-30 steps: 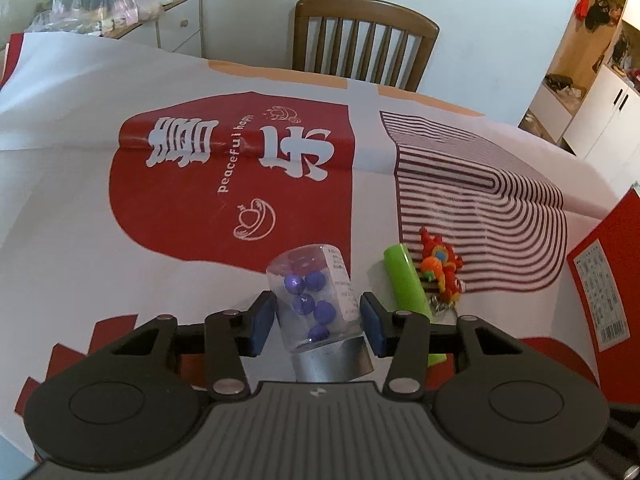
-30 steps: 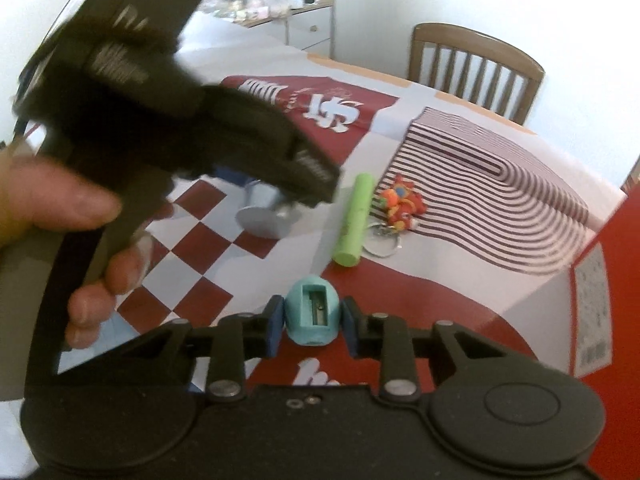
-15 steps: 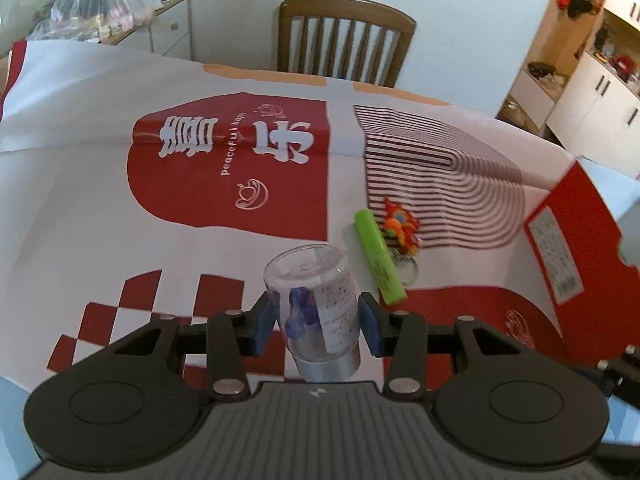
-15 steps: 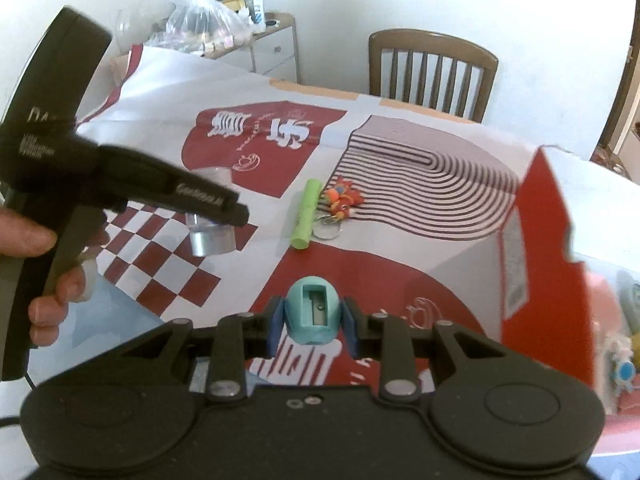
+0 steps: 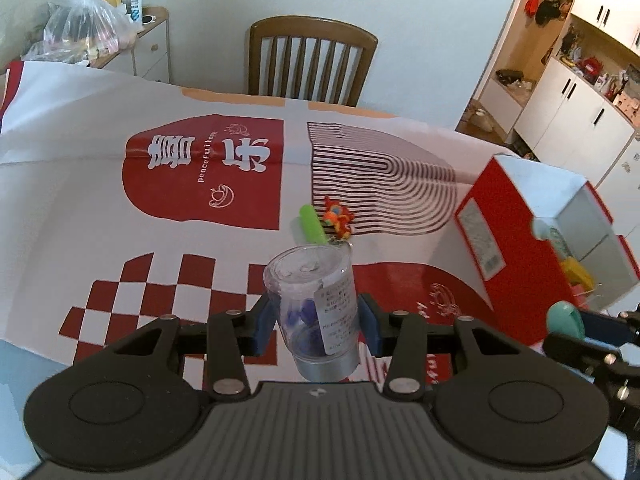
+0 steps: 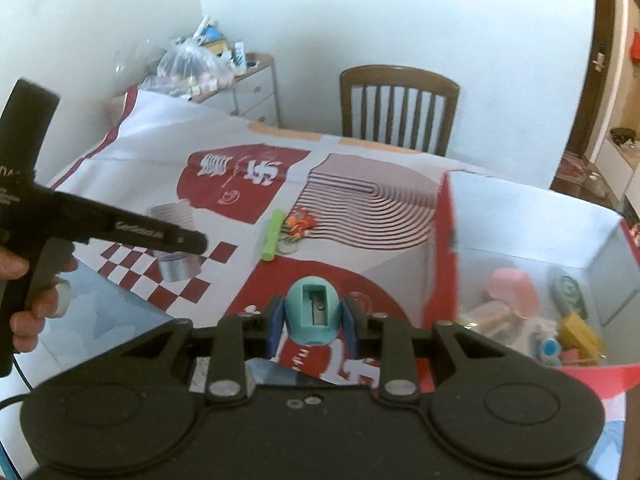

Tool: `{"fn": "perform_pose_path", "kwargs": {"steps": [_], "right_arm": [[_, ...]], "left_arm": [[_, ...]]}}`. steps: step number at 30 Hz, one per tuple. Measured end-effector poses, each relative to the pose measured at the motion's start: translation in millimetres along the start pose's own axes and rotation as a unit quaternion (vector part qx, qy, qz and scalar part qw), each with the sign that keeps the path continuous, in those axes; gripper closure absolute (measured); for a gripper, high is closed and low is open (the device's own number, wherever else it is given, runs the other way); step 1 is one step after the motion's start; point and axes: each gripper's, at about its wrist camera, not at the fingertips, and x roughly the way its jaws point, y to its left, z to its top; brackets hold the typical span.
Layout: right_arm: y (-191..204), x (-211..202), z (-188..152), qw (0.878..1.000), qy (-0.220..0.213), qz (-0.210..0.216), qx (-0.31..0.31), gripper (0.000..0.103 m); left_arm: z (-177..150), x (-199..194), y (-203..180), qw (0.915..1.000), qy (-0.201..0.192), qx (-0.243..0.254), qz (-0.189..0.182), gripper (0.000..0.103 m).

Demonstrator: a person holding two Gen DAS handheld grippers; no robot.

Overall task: Organize rigid objects
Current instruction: 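Carry the sharpener and clear cylinder with both tools over the red box, then open the right tool to drop the sharpener while the left tool releases the cylinder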

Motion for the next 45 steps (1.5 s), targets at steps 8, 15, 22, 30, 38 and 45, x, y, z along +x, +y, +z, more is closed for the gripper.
{"fn": "perform_pose_path", "kwargs": {"steps": [8, 15, 22, 30, 38, 45], "right_arm": [[-42.7, -36.7, -12.8, 0.999, -0.018, -0.029, 0.017, 0.074], [-85.3, -58.1, -21.4, 0.998, -0.026, -0.058, 0.028, 0.074], [-126.5, -68.6, -24.7, 0.996, -0.033, -0.072, 0.039, 0.074], [-172.1, -57.4, -28.3, 0.995, -0.018, -0.087, 0.04, 0.074], [-216.5, -31.4, -23.8, 0.996, 0.0, -0.086, 0.037, 0.074], [-241.9, 5.0, -21.2, 0.996, 0.037, -0.076, 0.019, 0.074]], "left_arm": [[-3.5, -30.4, -26.8, 0.9996, -0.013, 0.011, -0.023, 0.059], [1.5, -39.7, -63.4, 0.9985, -0.017, 0.018, -0.049, 0.059], [7.8, -34.0, -110.7, 0.9968, -0.016, 0.033, -0.07, 0.059], [23.3, -10.6, -178.5, 0.9937, -0.013, 0.059, -0.094, 0.059], [40.0, 39.3, -232.4, 0.9925, 0.009, 0.072, -0.098, 0.059], [53.1, 100.3, -260.4, 0.992, 0.06, 0.062, -0.092, 0.059]]}}
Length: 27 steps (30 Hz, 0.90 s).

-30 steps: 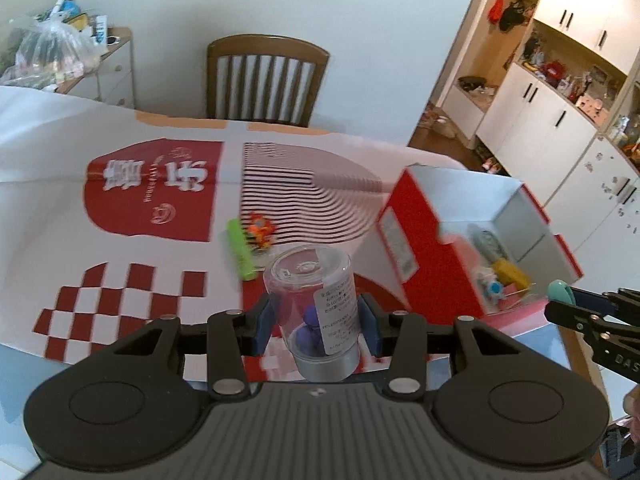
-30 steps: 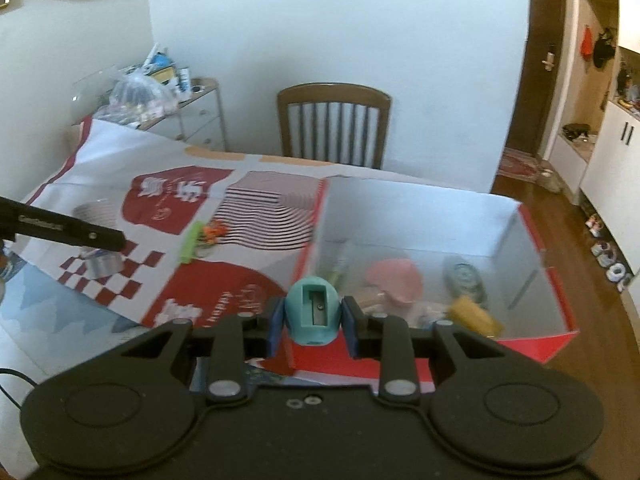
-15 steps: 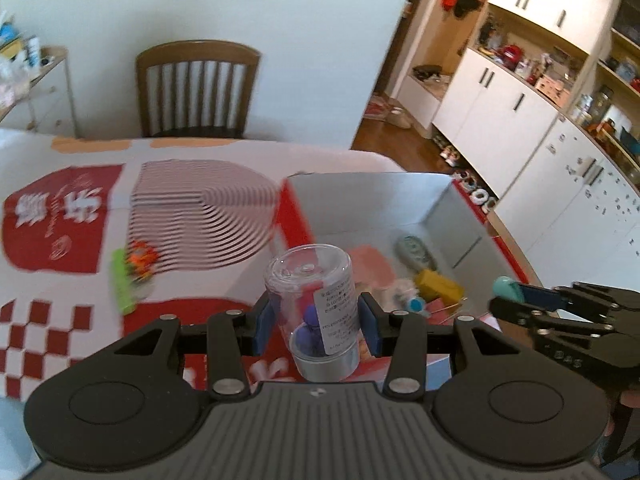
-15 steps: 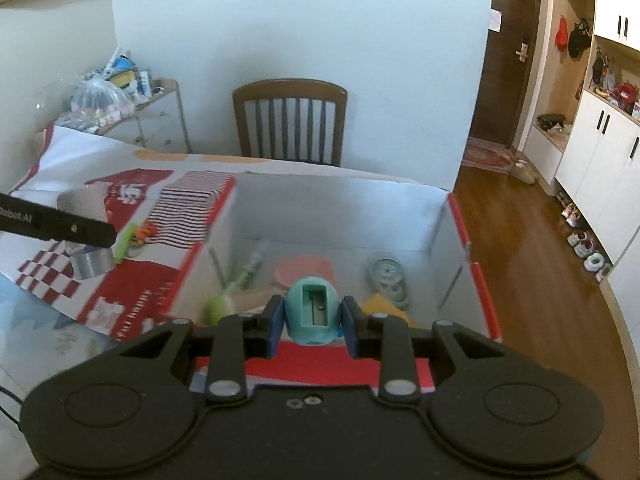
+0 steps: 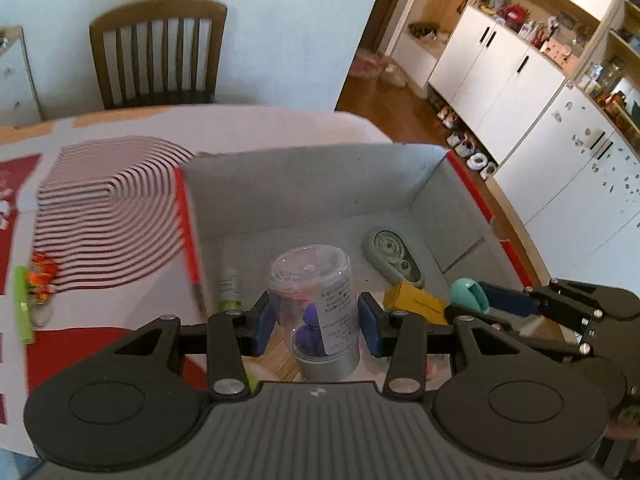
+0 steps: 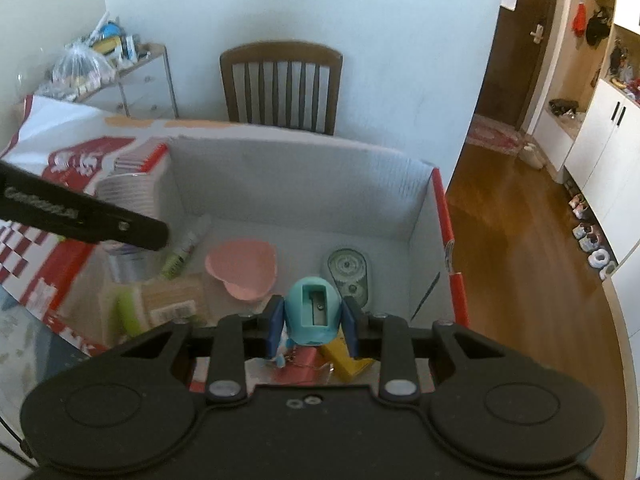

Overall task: Organize rigid objects
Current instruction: 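Open the right tool to drop the sharpener while the left tool releases the cylinder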

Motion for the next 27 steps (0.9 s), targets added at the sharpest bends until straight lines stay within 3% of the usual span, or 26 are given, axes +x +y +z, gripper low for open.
{"fn": "perform_pose_path", "kwargs": {"steps": [7, 17, 19, 23, 26, 27], "right_arm": [[7.1, 39.2, 1.6, 0.998, 0.06, 0.018, -0.032, 0.074], [31.4, 65.3, 19.4, 0.986, 0.14, 0.028, -0.082, 0.069], [35.1, 68.3, 24.8, 0.982, 0.16, 0.028, -0.094, 0.063], [46.7, 69.5, 35.2, 0.973, 0.19, 0.041, -0.125, 0.029], [62.4, 63.1, 41.2, 0.964, 0.2, 0.047, -0.171, 0.028], [66.7, 62.4, 45.0, 0.962, 0.202, 0.05, -0.176, 0.028]], "left_arm": [[18.9, 53.2, -7.3, 0.9987, 0.047, 0.002, 0.021, 0.061], [29.5, 85.7, -0.2, 0.9951, 0.089, 0.01, 0.04, 0.062], [29.2, 84.9, 1.0, 0.9954, 0.089, 0.009, 0.034, 0.062], [33.3, 70.7, 5.9, 0.9969, 0.077, -0.006, 0.012, 0.062], [36.6, 50.9, 9.5, 0.9982, 0.058, -0.012, 0.007, 0.061], [37.3, 42.8, 10.2, 0.9985, 0.053, -0.011, 0.007, 0.055]]}}
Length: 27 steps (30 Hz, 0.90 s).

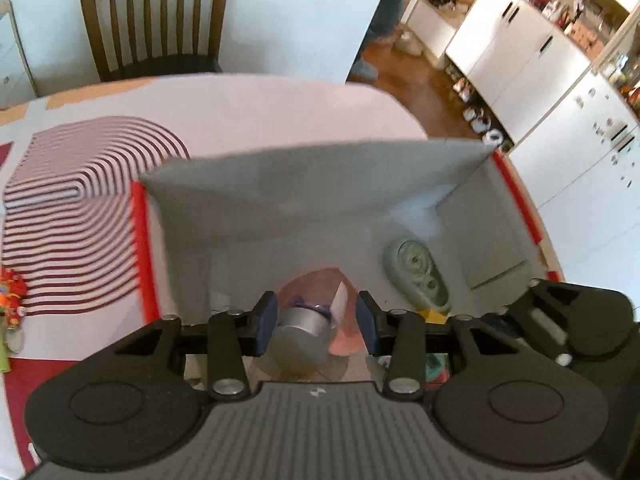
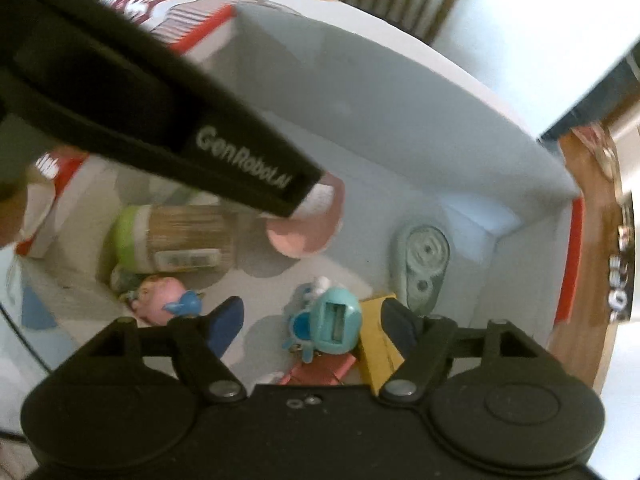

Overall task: Organize rigid objects
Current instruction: 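Open the right tool to drop the sharpener while the left tool releases the cylinder, then withdraw both tools from the box back toward the pile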

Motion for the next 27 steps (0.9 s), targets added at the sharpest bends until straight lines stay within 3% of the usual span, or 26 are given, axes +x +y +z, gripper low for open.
{"fn": "perform_pose_path", "kwargs": {"steps": [1, 3, 8, 10, 21, 27], "right_arm": [[0.9, -2.4, 4.4, 1.0, 0.004, 0.004, -0.005, 0.028], [0.6, -9.9, 9.8, 1.0, 0.011, 0.012, -0.019, 0.025], [10.5, -28.9, 18.3, 0.999, 0.022, 0.023, -0.034, 0.024], [17.7, -38.3, 23.8, 0.998, 0.021, 0.034, -0.044, 0.024], [84.0, -63.2, 46.9, 0.994, -0.001, 0.053, -0.096, 0.023], [124.0, -70.0, 59.7, 0.991, -0.01, 0.061, -0.12, 0.023]], "left_arm": [[0.1, -7.5, 0.2, 1.0, -0.007, 0.002, 0.006, 0.04], [-1.4, -24.8, 2.2, 0.9993, -0.029, 0.006, 0.022, 0.035], [-11.1, -65.2, 20.6, 0.9978, -0.062, -0.013, 0.021, 0.035], [-16.6, -80.5, 32.9, 0.9965, -0.072, -0.018, 0.037, 0.035], [-53.8, -131.8, 112.0, 0.99, -0.082, -0.064, 0.095, 0.035], [-73.7, -154.9, 151.8, 0.9874, -0.085, -0.083, 0.105, 0.035]]}}
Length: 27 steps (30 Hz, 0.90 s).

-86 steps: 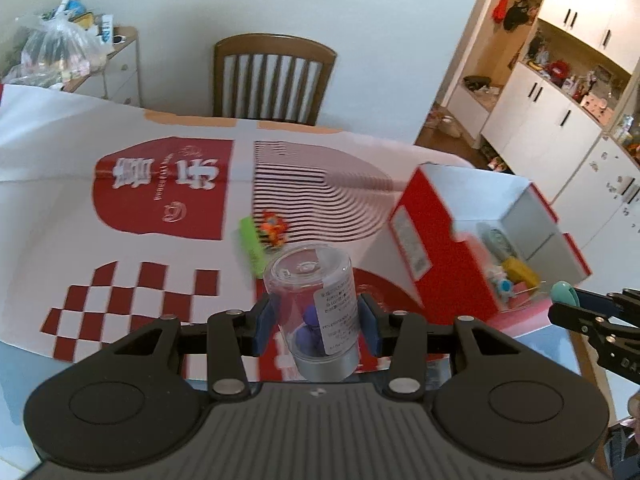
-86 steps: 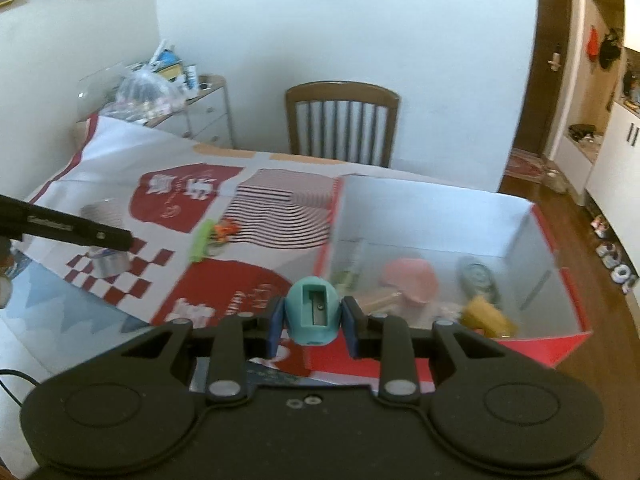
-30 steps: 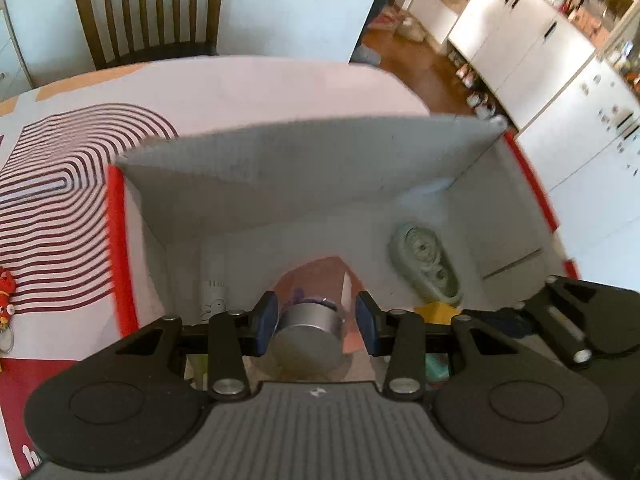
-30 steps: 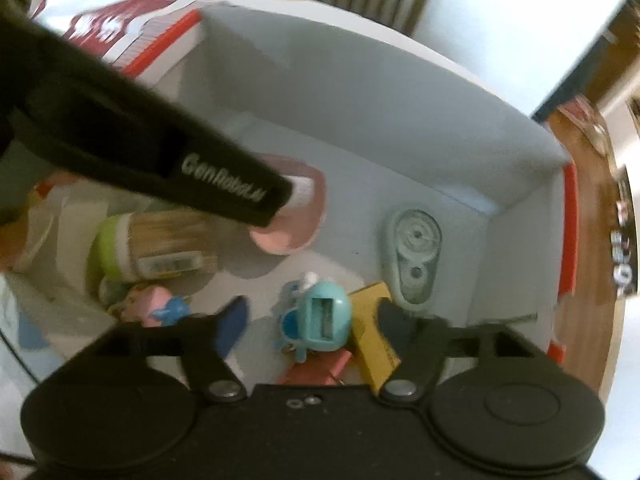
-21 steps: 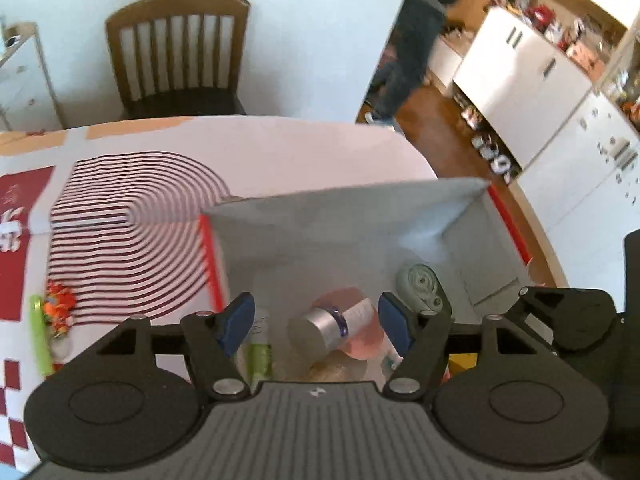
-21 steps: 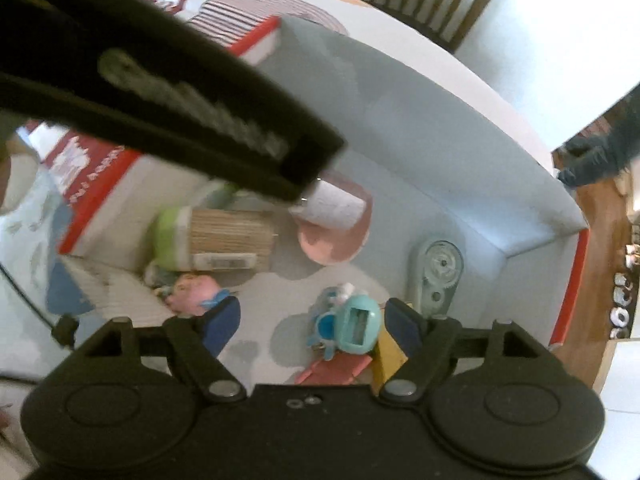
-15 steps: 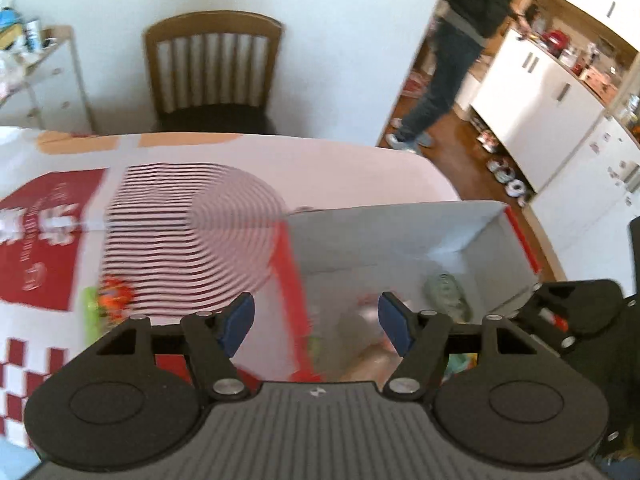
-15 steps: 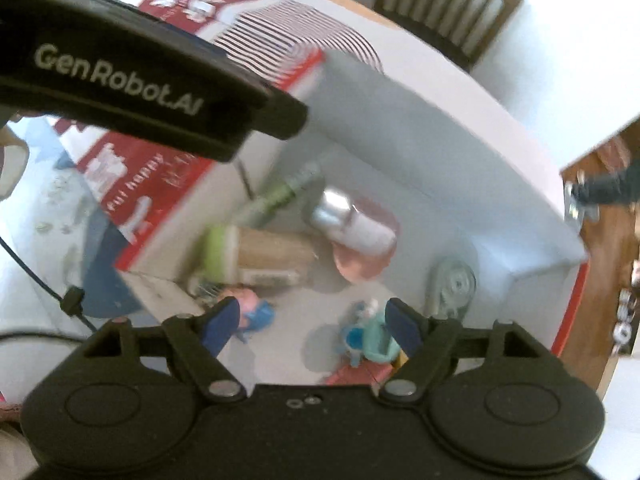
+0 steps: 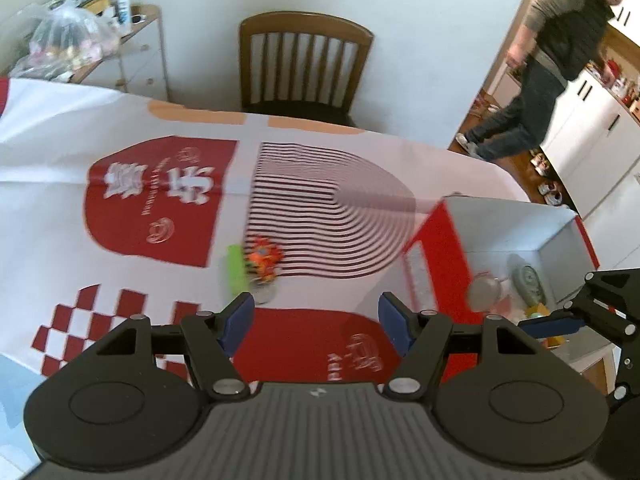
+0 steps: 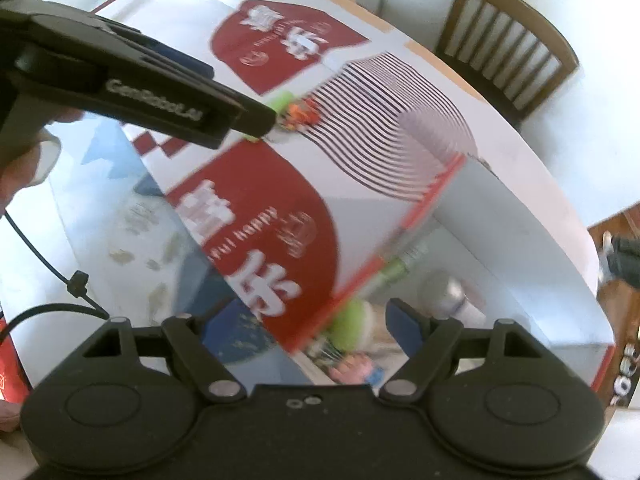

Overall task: Organize rigid objects
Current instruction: 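Withdraw both tools from the box back toward the pile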

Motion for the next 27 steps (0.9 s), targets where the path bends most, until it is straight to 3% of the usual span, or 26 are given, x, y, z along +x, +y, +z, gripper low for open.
{"fn": "perform_pose_path", "kwargs": {"steps": [16, 21, 27], "right_arm": [[90.0, 26.5, 98.9, 1.0, 0.003, 0.009, -0.015, 0.02], [84.2, 42.1, 128.6, 1.0, -0.001, -0.006, 0.02, 0.02], [40.8, 56.4, 151.3, 0.994, -0.014, -0.042, 0.103, 0.02]], "left_arm": [[-3.5, -6.8, 126.6, 0.9996, -0.003, -0.018, 0.024, 0.027], [0.4, 8.0, 152.8, 0.9995, 0.0, -0.009, 0.029, 0.027], [0.5, 30.1, 159.1, 0.9997, -0.003, 0.013, 0.018, 0.027]]}}
